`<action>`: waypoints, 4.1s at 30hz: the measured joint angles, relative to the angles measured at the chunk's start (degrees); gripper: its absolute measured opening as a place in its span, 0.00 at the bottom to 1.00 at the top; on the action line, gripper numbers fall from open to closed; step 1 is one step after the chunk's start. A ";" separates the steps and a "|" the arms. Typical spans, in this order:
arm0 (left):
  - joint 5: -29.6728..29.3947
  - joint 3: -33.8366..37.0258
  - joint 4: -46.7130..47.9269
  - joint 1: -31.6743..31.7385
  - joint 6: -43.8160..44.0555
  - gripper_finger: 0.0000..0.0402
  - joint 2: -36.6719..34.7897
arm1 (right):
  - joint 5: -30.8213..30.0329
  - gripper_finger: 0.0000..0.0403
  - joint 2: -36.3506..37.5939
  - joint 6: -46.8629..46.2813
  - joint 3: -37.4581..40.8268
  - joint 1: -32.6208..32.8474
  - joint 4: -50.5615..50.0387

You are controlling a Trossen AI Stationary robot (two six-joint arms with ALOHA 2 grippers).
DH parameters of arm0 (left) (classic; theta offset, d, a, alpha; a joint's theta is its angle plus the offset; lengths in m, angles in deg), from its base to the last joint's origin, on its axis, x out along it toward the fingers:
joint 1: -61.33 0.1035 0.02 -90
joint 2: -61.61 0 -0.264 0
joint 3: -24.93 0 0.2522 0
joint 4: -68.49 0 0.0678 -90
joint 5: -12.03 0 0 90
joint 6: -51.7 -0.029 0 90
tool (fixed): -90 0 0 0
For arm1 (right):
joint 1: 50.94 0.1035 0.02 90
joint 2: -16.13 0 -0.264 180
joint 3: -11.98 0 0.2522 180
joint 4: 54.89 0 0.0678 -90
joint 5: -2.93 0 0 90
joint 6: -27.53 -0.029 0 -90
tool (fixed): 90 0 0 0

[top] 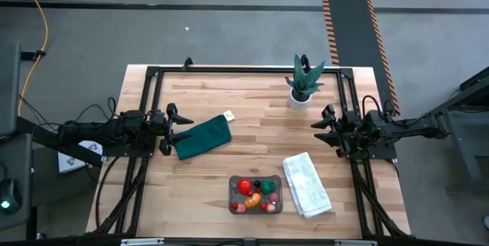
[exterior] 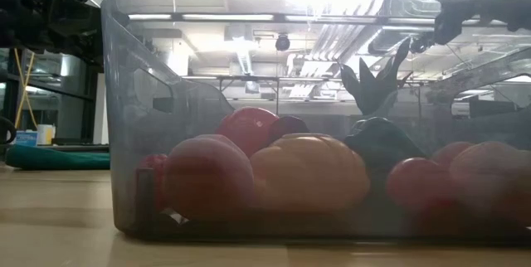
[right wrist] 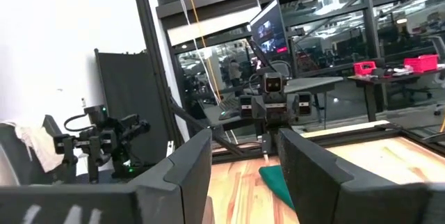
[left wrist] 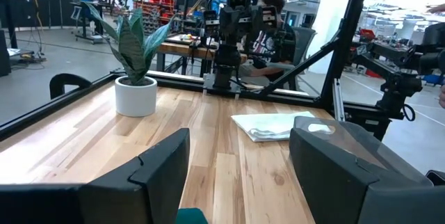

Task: Pick and placing Produce into tupperware
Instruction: Return to Home Position

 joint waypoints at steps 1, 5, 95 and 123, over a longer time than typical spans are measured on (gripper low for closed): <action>0.00 0.00 0.00 0.00 0.01 0.59 0.00 | 0.20 0.39 0.00 0.14 0.00 0.00 0.00; 0.00 0.00 0.00 0.00 0.02 0.59 0.00 | 0.36 0.39 0.00 0.47 0.00 0.01 0.00; 0.00 0.00 -0.02 -0.01 -0.01 0.59 0.02 | 1.53 0.39 -6.05 -8.75 3.08 -4.26 -20.37; 0.00 0.00 -0.02 0.00 -0.01 0.59 0.02 | 1.52 0.39 -6.05 -8.73 3.08 -4.24 -20.37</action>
